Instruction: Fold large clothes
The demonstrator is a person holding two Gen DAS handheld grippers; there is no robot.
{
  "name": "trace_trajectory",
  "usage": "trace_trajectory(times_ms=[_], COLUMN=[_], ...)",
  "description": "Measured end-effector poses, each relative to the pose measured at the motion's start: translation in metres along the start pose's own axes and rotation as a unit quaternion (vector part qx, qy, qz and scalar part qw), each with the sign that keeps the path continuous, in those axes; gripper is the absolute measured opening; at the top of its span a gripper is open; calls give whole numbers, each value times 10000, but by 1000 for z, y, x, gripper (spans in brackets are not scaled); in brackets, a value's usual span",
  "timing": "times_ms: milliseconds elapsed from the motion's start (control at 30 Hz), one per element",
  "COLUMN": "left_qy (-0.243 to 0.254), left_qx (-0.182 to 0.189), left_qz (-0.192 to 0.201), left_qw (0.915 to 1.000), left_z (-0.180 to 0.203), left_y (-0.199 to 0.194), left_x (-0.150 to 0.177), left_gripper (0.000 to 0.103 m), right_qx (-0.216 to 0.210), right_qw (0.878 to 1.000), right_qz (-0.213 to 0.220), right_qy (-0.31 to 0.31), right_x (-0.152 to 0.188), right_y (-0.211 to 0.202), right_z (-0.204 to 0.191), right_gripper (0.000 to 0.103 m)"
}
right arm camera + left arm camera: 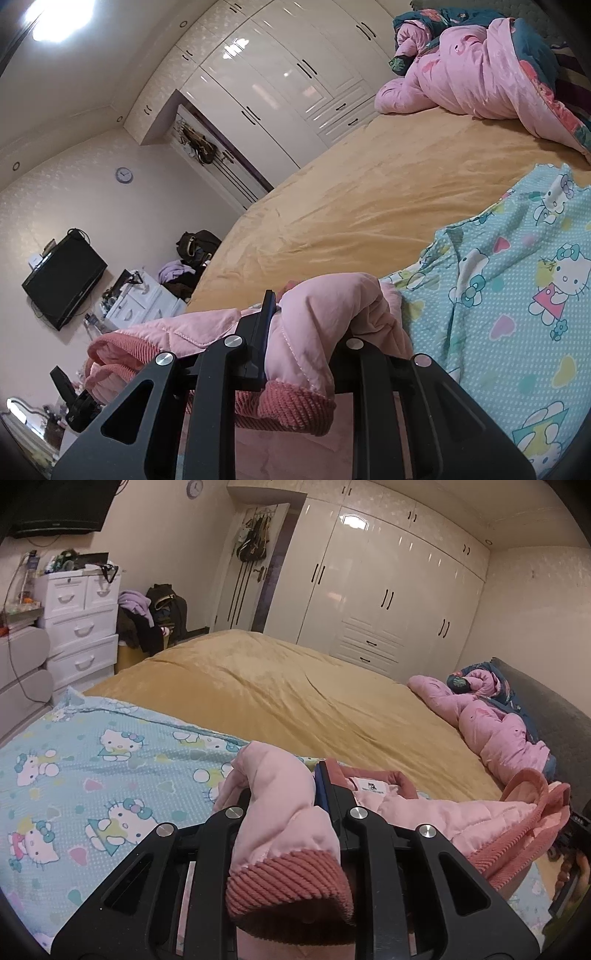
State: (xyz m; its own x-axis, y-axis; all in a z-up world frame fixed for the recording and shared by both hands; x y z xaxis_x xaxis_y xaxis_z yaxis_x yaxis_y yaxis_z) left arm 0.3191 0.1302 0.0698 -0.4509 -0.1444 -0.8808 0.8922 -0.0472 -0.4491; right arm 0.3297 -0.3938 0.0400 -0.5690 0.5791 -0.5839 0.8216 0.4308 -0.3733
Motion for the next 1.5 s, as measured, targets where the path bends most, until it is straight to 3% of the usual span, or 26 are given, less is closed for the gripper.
trace_trajectory(times_ms=[767, 900, 1000, 1100, 1200, 1367, 1500], left_qy=[287, 201, 209, 242, 279, 279, 328], left_qx=[-49, -22, -18, -34, -49, -5, 44], left_qz=[-433, -459, -472, -471, -469, -477, -487], left_qw=[9986, 9987, 9987, 9986, 9985, 9985, 9983], left_z=[-8, -11, -11, -8, -6, -5, -1], left_y=[63, 67, 69, 71, 70, 71, 71], left_x=[15, 19, 20, 20, 22, 22, 22], left_gripper=[15, 15, 15, 15, 15, 18, 23], right_qx=[759, 632, 324, 48, -58, 167, 484], right_qw=[9971, 9979, 9985, 9990, 9996, 9974, 9858], right_qz=[-33, -50, -135, -106, 45, 230, -267], right_qy=[64, 138, 426, 441, 273, -665, -1588], right_x=[-1, 0, -3, -4, -4, 18, 65], right_y=[56, 58, 57, 52, 45, 41, 65], right_z=[9, 9, 14, 6, -8, -40, -61], right_gripper=[20, 24, 34, 65, 81, 89, 90])
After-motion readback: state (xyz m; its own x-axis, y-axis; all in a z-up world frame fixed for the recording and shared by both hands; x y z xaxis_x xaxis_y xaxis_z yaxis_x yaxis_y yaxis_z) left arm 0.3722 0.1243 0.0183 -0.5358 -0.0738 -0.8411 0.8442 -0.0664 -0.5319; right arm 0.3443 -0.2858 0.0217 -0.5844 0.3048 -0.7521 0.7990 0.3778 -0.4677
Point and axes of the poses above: each gripper's, at about its wrist camera, not at the fingertips, and y roughly the way its jaws point, z to its right, x to its underside, the point moved 4 cm from there along y, roughly the way its jaws point, and after that the axes turned 7 degrees about y, right-handed, at the moved point
